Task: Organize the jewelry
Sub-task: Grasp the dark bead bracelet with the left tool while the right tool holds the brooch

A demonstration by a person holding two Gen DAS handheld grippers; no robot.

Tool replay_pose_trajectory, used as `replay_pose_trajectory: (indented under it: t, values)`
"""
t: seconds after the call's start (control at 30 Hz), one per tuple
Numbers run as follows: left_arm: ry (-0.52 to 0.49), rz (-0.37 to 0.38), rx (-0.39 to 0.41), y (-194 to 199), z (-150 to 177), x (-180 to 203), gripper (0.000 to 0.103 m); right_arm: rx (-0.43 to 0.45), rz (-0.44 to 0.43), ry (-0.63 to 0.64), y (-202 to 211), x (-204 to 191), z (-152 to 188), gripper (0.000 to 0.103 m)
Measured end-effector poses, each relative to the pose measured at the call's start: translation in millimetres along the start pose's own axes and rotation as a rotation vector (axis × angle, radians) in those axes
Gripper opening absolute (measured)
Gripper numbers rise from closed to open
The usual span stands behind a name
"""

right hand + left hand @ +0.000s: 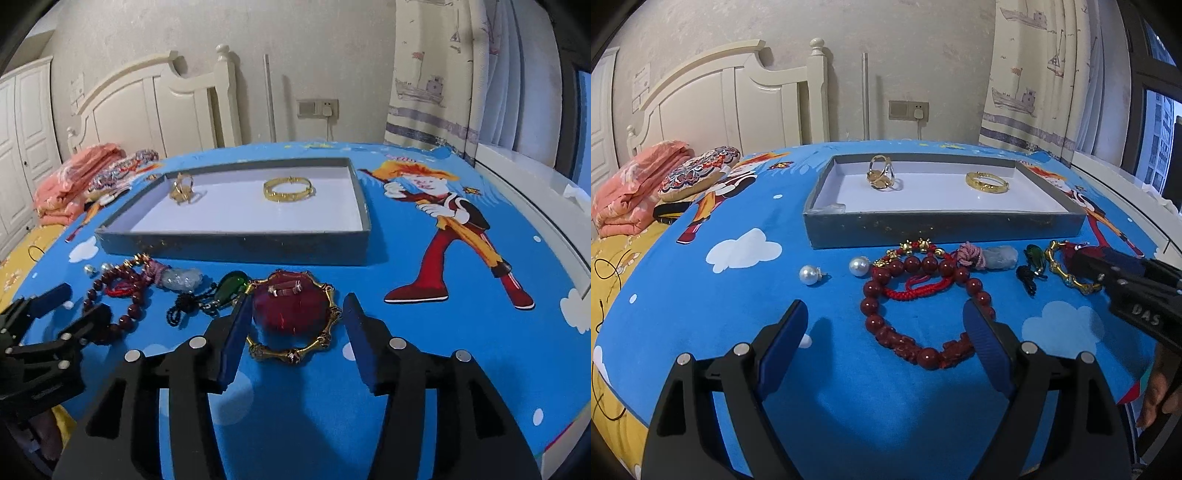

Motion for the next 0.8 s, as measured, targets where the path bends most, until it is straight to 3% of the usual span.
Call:
replay_pose_trajectory:
  t: [0.17, 0.47, 0.6, 0.7, 0.8]
  values:
    - [0.019, 0.002, -0.022, -5, 0, -4, 0.083, 0.001, 0.010, 0.022, -4, -1, 3, 0.036]
    - [0.073, -0.034, -0.024, -7, -2, -22, 0.078, 0.066, -0.003, 0.041, 12, -10, 0, 0.036]
    - [0.042, 0.010, 0.014, 7, -2, -18, 0.078, 0.085, -0.012, 0.052, 19, -14, -1, 0.036]
    - [0.031, 0.002, -0.006, 4, 2, -15, 0.079, 0.087, -0.022, 0.057, 22, -16, 1, 0.036]
    - [0.034, -0.018, -0.031, -4, 4, -16, 0.069, 0.083, -0.028, 0.056, 21, -19, 2, 0.036]
Point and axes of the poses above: each gripper's, at about its wrist camera, not at the fingertips, and y roughly against the way its jaws point, x to its right, z to its underside, the point moved 5 cm from there along -y, roughly the way its jaws point, and after that the axes turned 9 degrees about -z, right-handed, at the moved point
